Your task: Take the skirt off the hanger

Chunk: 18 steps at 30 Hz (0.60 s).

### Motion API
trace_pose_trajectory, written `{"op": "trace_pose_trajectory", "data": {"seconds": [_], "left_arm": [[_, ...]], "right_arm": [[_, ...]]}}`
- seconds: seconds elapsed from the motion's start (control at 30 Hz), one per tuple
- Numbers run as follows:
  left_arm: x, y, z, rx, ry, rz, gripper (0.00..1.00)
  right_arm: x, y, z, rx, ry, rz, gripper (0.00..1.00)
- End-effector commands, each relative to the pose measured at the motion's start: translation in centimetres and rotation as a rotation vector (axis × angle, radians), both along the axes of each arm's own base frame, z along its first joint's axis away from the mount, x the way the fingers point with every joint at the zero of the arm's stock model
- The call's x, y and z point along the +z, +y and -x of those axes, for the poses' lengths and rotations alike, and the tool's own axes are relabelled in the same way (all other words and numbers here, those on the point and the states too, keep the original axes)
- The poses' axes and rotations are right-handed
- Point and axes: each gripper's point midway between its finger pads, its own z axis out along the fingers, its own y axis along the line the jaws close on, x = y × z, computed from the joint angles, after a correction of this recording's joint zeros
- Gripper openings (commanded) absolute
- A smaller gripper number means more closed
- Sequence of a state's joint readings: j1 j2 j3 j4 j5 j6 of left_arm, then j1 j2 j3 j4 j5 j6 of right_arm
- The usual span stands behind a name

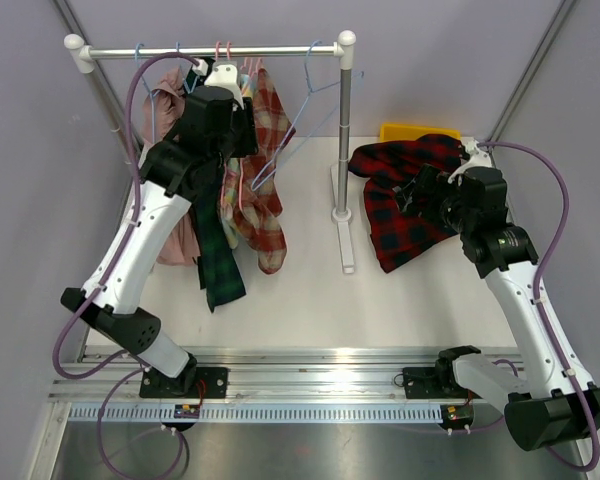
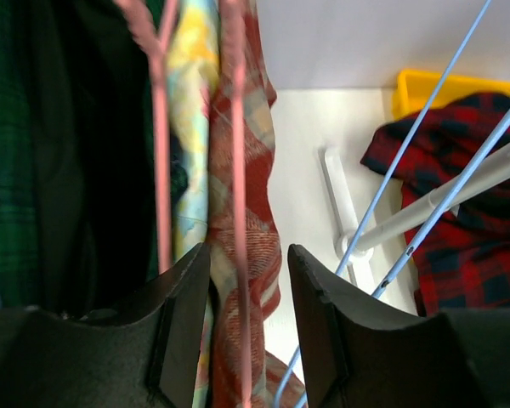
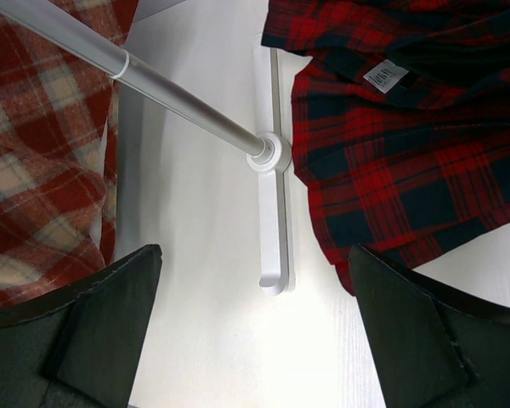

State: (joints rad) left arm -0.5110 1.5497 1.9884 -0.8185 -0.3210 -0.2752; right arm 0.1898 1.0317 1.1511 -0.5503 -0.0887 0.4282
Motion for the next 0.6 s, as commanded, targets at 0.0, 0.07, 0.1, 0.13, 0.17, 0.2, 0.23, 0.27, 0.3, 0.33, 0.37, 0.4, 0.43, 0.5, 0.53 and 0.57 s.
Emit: {"op": "trace_pose_trajectory", "data": {"seconds": [0.0,0.07,0.1,0.13,0.17,0.2,0.23,0.27,0.3,0.33,0.37,0.4,0.43,0.5,0.53,0.57], "left_arm": [[1.8,-0.7,-0.1,-0.036,-0.051,0.058,0.44],[1.3,-0.7,-0.5,-0.023,-0.043,0.051,0.43],[1.1,-0.7,-0.6,-0.022,-0.04,0.048,0.43],[0.6,-0.7,-1.0,-0.014,-0.034,0.043,0.43],[0.3,-0.6,-1.1,-0.008,-0.029,0.04,0.43],[0.1,-0.6,-1.4,-0.003,-0.025,0.038,0.42],[-0.2,-0.5,-1.7,0.003,-0.025,0.041,0.42],[-0.7,-0.7,-1.9,0.001,-0.014,0.039,0.41],[-1.0,-0.6,-2.2,0.003,-0.008,0.039,0.36],[-1.2,-0.7,-2.5,-0.002,-0.007,0.045,0.33],[-1.9,-0.9,-3.0,-0.005,0.008,0.042,0.31],[-2.1,-1.0,-3.3,-0.006,0.016,0.045,0.2],[-2.3,-1.2,-3.6,-0.016,0.023,0.053,0.13],[-2.2,-1.3,-4.4,-0.01,0.028,0.055,0.0],[-1.9,-1.0,-4.3,0.006,0.033,0.049,0.0],[-1.0,-0.9,-4.1,0.004,0.019,0.052,0.0]], "right_arm": [[0.0,-0.2,-0.2,-0.001,-0.018,0.021,0.99],[0.0,-0.1,-0.3,0.001,-0.019,0.025,0.99],[0.0,-0.2,-0.3,-0.001,-0.018,0.026,0.99],[-0.1,-0.2,-0.4,-0.001,-0.018,0.028,0.99],[-0.1,-0.2,-0.3,0.0,-0.016,0.03,0.99],[-0.1,-0.2,-0.4,0.0,-0.018,0.033,0.99],[0.0,-0.3,-0.4,0.0,-0.019,0.037,0.99],[-0.1,-0.3,-0.5,0.0,-0.018,0.04,0.99],[-0.1,-0.3,-0.5,-0.001,-0.018,0.039,0.99],[-0.2,-0.3,-0.5,0.0,-0.015,0.041,0.99],[-0.2,-0.3,-0.6,-0.002,-0.015,0.041,0.99],[-0.2,-0.2,-0.6,0.002,-0.017,0.039,1.0],[-0.3,-0.2,-0.7,0.002,-0.015,0.04,0.99],[-0.2,0.0,-0.7,0.011,-0.017,0.037,0.99],[0.1,0.1,-0.6,0.022,-0.024,0.034,0.99],[0.6,0.4,-0.6,0.04,-0.04,0.034,0.99]]}}
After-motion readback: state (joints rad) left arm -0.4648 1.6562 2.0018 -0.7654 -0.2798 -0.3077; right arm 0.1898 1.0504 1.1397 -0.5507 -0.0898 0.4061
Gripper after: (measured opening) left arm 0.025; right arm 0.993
